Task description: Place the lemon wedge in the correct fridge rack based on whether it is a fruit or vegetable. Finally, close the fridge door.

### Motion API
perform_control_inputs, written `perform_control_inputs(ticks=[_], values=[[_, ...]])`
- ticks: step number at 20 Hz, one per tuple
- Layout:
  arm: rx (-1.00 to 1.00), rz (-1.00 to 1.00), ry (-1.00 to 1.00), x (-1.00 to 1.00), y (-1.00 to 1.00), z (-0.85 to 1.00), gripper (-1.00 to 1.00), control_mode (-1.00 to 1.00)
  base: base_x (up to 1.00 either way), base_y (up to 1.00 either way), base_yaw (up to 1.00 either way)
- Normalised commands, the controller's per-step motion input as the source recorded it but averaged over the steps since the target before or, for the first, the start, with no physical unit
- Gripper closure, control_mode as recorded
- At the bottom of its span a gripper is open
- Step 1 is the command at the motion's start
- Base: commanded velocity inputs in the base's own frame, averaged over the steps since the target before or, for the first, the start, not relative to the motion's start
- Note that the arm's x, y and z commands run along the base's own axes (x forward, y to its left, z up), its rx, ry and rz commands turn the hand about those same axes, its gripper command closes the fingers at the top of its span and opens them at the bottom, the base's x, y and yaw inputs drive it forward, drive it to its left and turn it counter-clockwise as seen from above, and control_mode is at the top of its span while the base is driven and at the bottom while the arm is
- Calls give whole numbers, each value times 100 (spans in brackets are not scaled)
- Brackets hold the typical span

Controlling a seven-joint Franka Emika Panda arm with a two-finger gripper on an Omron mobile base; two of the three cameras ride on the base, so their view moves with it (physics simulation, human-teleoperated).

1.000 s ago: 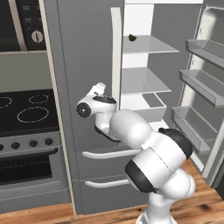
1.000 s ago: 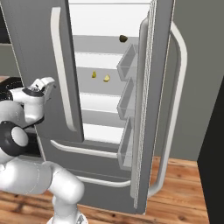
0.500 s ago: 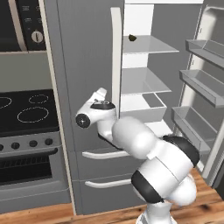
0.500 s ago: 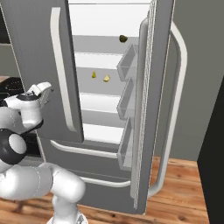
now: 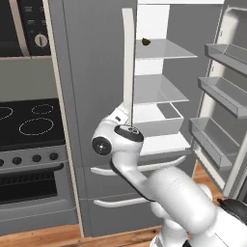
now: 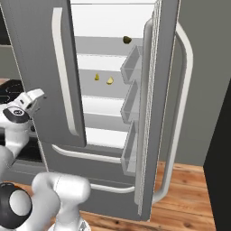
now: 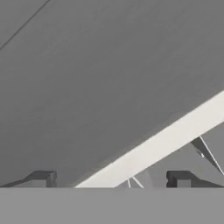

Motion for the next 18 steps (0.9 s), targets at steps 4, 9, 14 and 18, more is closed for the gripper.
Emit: perform_control_inputs(ticks=[4,9,14,18], values=[[21,-12,6,-100,-32,89,-100,-100,0,0,0],[23,-18,12,-100,-74,67,-100,-100,0,0,0],[24,-14,-1,-100,-100,-2,-100,-100,0,0,0],[30,-13,-8,-100,-100,-14,-100,-100,0,0,0]])
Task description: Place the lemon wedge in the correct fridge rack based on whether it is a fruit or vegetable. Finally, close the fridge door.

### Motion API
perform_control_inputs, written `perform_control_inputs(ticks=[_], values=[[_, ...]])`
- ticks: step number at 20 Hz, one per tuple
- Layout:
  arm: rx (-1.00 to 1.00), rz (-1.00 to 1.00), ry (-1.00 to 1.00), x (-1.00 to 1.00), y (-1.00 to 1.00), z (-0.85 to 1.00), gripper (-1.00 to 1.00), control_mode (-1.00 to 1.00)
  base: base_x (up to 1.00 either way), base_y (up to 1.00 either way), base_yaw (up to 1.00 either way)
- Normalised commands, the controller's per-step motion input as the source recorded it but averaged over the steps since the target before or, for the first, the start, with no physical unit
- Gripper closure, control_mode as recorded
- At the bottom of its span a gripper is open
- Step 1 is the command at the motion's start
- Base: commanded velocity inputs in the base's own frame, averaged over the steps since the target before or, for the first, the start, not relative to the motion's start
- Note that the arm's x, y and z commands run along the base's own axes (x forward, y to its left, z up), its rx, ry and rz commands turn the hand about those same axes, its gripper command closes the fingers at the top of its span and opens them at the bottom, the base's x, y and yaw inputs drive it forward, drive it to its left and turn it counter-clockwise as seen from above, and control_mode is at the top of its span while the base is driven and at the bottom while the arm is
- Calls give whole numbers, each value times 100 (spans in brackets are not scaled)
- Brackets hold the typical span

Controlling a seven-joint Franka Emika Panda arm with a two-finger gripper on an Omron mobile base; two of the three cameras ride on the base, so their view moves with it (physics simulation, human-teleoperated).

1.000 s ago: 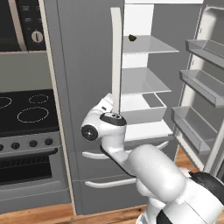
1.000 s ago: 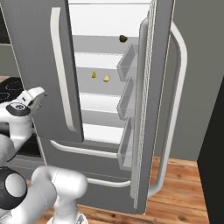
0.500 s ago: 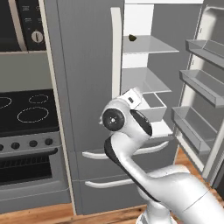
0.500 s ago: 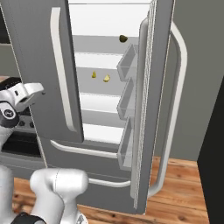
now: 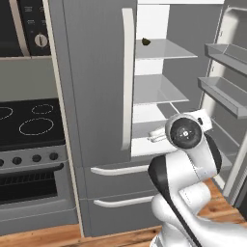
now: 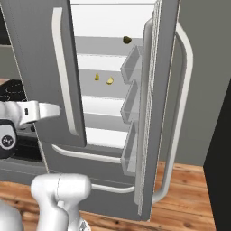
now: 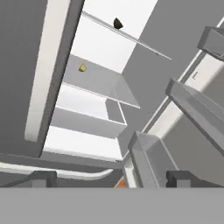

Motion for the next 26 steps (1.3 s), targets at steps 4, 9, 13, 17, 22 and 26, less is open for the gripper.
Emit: perform_control_inputs(ticks=[4,9,13,17,22,26], values=[[30,-13,-10,-100,-100,0,-100,-100,0,0,0],[26,-11,-7,-73,-100,1,-100,-100,0,0,0],[23,-4,-15,-64,-100,0,-100,-100,0,0,0],[23,-2,-24,-79,-100,0,-100,-100,0,0,0],[22,-1,-21,-51,-100,0,-100,-100,0,0,0],[22,0,-20,-12,-100,-9,-100,-100,0,0,0]])
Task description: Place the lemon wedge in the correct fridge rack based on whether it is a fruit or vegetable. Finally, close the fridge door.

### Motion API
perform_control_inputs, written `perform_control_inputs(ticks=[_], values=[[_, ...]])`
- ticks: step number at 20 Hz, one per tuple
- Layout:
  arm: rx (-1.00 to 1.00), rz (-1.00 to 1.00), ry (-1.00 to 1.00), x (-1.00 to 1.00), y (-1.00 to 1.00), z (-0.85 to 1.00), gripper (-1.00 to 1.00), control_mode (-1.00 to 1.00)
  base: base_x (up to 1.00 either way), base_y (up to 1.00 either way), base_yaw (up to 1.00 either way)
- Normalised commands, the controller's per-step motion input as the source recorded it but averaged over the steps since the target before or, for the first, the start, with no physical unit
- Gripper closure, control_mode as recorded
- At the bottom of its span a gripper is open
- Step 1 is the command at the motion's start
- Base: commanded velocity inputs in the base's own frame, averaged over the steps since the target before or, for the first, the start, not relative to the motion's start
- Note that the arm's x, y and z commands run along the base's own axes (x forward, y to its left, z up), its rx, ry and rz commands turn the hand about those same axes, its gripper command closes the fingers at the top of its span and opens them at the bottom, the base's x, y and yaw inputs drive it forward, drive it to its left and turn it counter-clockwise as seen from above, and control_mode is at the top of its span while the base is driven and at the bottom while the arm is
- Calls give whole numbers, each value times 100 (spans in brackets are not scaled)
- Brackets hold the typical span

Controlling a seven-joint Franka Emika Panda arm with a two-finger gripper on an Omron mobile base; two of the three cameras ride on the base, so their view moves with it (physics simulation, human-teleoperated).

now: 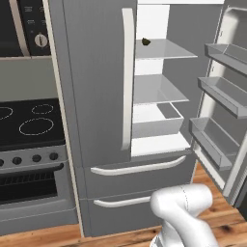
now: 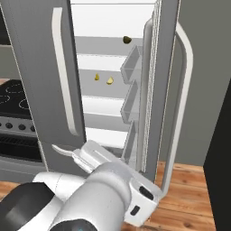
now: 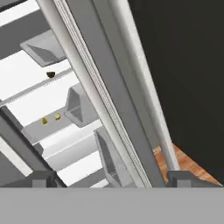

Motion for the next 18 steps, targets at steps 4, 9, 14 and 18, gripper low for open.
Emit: perform_control_inputs(ticks=[4,9,14,18], values=[[24,2,-18,28,-93,-25,-100,-100,0,0,0],[25,7,-13,76,-72,-32,-100,-100,0,0,0],[24,8,-5,98,-52,-36,-100,-100,0,0,0],[23,7,-5,93,-53,-19,-100,-100,0,0,0]])
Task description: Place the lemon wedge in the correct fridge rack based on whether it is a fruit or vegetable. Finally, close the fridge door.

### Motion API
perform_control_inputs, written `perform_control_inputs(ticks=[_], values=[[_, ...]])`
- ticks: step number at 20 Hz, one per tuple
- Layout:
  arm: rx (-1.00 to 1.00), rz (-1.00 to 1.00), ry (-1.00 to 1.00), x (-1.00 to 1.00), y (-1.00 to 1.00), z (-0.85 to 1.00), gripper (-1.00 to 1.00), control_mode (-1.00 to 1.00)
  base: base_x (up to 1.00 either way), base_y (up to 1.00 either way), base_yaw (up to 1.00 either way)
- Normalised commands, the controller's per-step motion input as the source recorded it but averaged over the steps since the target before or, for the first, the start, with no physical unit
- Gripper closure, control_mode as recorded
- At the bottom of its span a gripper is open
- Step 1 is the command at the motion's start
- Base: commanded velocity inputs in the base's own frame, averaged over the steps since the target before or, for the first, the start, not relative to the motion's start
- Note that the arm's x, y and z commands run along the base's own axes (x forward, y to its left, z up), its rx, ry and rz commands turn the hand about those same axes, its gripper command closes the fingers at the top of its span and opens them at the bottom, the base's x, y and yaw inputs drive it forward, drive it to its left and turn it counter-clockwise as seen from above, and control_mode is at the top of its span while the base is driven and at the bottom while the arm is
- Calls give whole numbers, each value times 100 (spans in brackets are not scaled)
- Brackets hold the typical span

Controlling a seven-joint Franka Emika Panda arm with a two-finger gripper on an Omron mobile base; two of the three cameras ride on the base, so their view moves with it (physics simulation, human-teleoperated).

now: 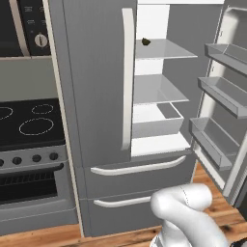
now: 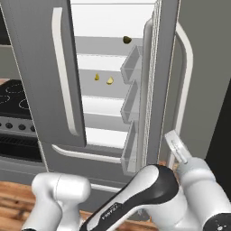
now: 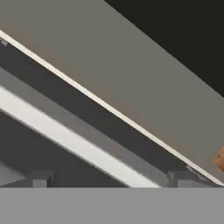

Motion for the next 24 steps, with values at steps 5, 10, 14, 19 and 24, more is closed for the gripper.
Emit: perform_control_inputs(ticks=[5,10,14,19,24], values=[[24,10,-10,75,-63,-11,-100,-100,0,0,0],[22,11,-11,53,-67,-10,-100,-100,0,0,0],[20,12,-1,73,-39,-18,-100,-100,0,0,0],[14,13,0,98,7,-22,-100,-100,0,0,0],[1,8,10,85,61,-3,-100,-100,0,0,0]])
